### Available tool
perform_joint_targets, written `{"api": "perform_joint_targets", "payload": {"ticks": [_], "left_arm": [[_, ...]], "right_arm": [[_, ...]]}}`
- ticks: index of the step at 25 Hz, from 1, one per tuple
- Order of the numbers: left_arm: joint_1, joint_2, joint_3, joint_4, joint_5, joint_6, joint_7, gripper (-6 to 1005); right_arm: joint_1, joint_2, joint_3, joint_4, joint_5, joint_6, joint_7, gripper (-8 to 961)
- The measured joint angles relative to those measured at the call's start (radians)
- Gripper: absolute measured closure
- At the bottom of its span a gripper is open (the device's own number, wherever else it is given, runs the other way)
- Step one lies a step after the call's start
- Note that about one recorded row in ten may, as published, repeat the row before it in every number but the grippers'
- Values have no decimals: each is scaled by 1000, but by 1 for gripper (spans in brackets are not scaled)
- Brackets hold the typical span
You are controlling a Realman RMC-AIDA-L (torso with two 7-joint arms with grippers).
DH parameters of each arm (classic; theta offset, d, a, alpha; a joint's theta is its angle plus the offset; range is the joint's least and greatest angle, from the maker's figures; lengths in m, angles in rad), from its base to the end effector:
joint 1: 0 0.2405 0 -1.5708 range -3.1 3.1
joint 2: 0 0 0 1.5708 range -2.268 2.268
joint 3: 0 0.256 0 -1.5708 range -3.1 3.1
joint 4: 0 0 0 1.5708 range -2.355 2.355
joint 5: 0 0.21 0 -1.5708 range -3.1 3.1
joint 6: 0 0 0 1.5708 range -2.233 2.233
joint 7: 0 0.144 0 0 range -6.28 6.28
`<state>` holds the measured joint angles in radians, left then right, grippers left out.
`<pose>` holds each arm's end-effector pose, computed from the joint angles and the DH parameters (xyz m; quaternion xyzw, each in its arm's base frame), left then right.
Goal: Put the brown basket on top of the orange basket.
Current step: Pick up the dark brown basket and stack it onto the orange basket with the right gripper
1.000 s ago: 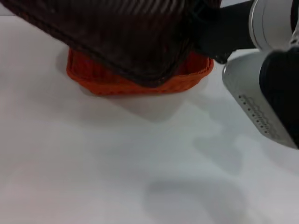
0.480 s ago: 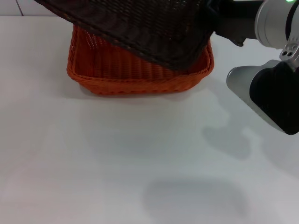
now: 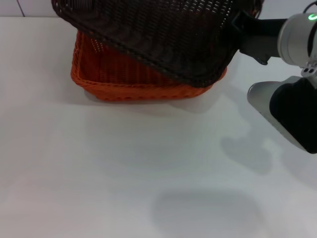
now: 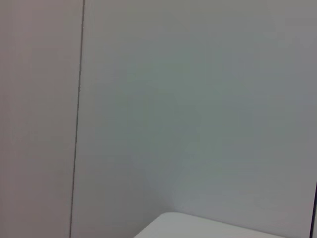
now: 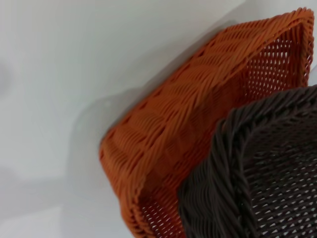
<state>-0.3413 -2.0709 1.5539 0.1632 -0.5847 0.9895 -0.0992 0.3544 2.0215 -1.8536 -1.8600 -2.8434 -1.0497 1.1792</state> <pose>-0.4167 0.3017 0.0492 -0.5142 -0.3609 -0.2209 0.7460 0.0981 0.3367 0.0061 -0.7063 -0.5857 -0.3136 0.2445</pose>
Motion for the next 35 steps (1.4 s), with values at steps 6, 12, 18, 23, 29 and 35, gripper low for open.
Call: {"api": "perform_joint_targets", "payload": {"ticks": [6,12,18,23,29,35], "left_arm": [[-6,1,-3,1,0,-9,5,248],[-9,2,-3,-3,1,-12,3,248],[-9,0,2,-2,3,-12,1,248],[-8,-4,4,-3,0,-12,-1,248],[-4,-8,5,-1,0,-41,-20,248],[-7,-8,5,-2,0,-60,-56,248]], "right_arm": [[-34,-14,-10,50,-18,60,20,809],[-38,-28,-32,76,-29,108,23,802],[-18,-56,-64,67,-25,111,22,798],[5,-84,-81,88,1,122,24,796],[27,-125,-82,139,32,239,73,795],[48,-167,-118,184,33,307,125,673]]}}
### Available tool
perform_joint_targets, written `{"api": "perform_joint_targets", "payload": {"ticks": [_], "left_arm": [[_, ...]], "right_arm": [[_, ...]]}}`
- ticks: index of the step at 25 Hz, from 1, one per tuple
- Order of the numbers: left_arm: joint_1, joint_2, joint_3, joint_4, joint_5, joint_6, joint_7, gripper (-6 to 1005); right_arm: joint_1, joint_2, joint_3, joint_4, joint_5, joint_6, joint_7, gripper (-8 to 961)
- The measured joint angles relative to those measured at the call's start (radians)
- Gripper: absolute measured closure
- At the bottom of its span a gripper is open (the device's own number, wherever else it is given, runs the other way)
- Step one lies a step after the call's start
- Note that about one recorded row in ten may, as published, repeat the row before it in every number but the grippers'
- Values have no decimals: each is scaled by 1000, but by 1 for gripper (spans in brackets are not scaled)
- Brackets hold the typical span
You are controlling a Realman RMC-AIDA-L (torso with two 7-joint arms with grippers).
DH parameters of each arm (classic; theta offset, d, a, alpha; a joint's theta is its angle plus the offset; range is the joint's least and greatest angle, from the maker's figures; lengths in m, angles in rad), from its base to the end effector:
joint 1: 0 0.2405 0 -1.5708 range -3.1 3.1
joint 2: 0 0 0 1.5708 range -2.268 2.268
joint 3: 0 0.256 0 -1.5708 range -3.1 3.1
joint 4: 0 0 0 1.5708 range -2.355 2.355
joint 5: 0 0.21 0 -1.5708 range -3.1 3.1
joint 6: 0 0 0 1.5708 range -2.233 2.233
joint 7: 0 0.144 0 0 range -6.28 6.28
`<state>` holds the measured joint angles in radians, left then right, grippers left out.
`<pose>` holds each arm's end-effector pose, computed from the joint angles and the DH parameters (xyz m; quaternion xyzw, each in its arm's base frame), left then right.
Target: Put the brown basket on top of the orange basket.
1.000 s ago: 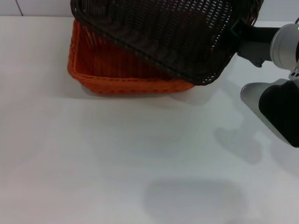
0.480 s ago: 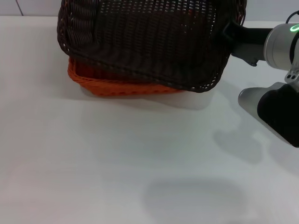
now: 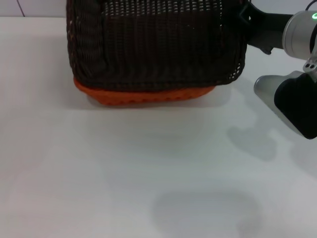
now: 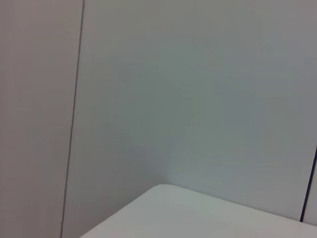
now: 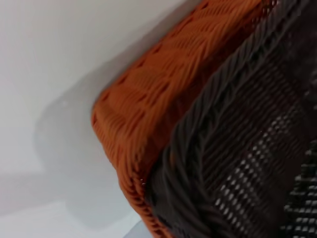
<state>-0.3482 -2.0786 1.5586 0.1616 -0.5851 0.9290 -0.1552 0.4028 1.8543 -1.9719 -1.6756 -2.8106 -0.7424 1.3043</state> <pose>-0.4192 0.3030 0.0386 -0.5108 -0.3992 -0.2276 0.7266 0.1256 0.3643 0.0031 -0.6859 -0.5955 -0.3156 0.2744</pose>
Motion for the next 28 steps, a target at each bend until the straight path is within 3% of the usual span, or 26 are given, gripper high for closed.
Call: {"api": "perform_joint_targets", "payload": {"ticks": [5,11,23,25,28], "left_arm": [[-3,0,0,3,-1,-3,-1,248],[-6,4,-2,4,-2,-16,-1,248],[-8,11,0,2,5,-16,12,248],[-8,12,0,2,5,-16,12,248],[-8,12,0,1,5,-16,12,248]], "right_arm": [[-18,-16,-15,-17,0,-15,28,528],[-87,-13,-9,-102,1,-47,29,379],[-235,49,-70,-308,35,-186,56,335],[-248,67,-80,-330,43,-197,77,335],[-270,119,-74,-300,52,-90,142,335]]}}
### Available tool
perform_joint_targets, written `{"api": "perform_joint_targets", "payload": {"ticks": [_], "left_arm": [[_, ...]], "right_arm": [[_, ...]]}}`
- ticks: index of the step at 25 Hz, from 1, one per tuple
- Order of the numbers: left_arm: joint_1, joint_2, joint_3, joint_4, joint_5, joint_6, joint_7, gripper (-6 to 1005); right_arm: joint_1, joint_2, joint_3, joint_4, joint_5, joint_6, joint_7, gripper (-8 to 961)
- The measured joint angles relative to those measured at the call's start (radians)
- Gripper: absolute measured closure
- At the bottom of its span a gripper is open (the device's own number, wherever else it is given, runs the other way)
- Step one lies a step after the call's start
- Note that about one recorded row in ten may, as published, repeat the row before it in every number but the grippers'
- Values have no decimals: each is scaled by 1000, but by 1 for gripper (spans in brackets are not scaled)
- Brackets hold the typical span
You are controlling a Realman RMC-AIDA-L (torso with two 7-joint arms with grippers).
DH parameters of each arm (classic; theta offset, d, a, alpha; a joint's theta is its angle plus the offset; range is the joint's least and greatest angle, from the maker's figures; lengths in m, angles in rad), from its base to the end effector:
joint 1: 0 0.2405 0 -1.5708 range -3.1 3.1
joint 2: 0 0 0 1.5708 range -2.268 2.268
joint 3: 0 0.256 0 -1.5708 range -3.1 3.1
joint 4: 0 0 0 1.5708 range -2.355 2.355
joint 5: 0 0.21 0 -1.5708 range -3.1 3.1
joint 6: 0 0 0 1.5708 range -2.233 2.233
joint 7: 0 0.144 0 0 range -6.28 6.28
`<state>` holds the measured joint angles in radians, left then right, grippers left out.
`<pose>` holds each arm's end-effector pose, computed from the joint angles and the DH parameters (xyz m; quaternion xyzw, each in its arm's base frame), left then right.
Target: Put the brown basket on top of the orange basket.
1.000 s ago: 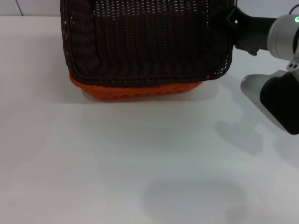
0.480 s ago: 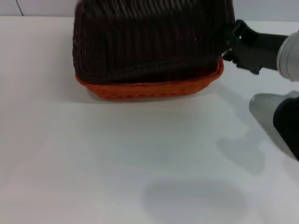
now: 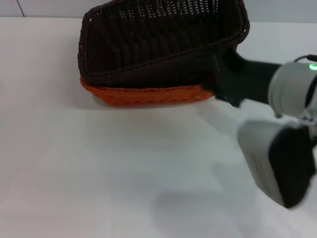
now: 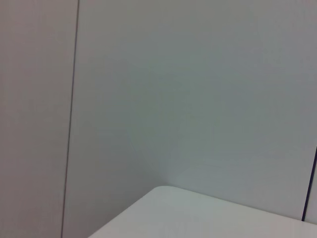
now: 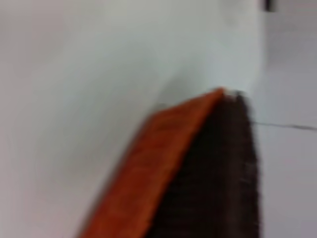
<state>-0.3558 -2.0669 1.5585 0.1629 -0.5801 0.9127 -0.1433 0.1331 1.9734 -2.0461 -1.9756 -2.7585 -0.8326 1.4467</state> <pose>-0.4201 0.3072 0.0424 -0.5174 -0.3946 -0.2195 0.7269 0.0998 0.2830 -0.0157 -0.7874 -0.5019 -0.1888 0.3042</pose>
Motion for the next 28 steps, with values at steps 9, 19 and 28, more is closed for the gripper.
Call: {"api": "perform_joint_targets", "payload": {"ticks": [9,19,28], "left_arm": [[10,-1,-3,5,0,49,-7,248],[14,-1,-8,6,-6,86,-10,248],[21,-2,-4,6,-1,140,-11,248]], "right_arm": [[-132,106,8,164,24,632,536,336],[-326,103,21,561,425,1661,1149,335],[-197,102,-8,1094,742,2062,1495,335]]}}
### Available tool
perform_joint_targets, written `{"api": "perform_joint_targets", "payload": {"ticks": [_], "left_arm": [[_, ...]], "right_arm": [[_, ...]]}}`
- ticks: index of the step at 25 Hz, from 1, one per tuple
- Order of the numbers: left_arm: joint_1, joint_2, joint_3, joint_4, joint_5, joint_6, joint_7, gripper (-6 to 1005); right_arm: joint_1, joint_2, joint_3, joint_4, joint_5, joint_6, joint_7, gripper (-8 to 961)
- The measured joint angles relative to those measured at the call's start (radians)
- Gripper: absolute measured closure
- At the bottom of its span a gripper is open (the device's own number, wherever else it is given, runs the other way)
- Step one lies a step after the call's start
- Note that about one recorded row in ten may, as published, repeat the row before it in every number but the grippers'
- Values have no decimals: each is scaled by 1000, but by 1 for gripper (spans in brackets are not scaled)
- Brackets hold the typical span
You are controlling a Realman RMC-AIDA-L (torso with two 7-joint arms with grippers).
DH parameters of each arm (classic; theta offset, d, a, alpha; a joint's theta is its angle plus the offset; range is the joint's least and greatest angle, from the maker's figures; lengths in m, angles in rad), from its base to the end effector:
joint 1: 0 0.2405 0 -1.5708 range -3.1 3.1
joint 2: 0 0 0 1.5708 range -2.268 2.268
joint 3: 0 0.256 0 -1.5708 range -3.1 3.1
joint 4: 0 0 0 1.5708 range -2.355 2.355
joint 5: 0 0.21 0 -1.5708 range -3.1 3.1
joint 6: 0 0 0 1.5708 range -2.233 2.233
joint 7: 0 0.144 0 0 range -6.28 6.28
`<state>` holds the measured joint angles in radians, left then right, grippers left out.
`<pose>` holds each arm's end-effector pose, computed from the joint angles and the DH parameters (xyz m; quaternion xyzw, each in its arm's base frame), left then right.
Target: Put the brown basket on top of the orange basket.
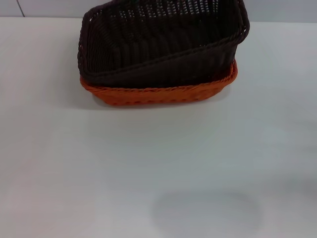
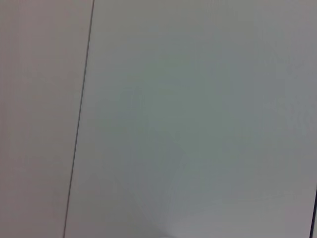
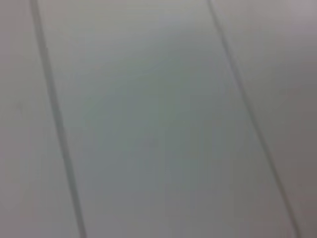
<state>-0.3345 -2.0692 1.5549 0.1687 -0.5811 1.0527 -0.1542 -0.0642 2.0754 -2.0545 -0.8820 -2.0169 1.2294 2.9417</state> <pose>-0.4110 0.3008 0.0564 -0.5004 -0.3495 -0.2581 0.7489 0.3438 0.2448 0.0578 -0.3914 0.3133 0.3578 0.7878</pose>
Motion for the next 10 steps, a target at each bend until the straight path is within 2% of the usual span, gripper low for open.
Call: {"api": "perform_joint_targets", "payload": {"ticks": [7,10], "left_arm": [[16,0,3,0,1,40,2,248],[20,0,3,0,1,53,4,248]], "right_arm": [[38,9,-74,169,14,160,10,335],[50,11,-92,202,30,186,10,335]]}}
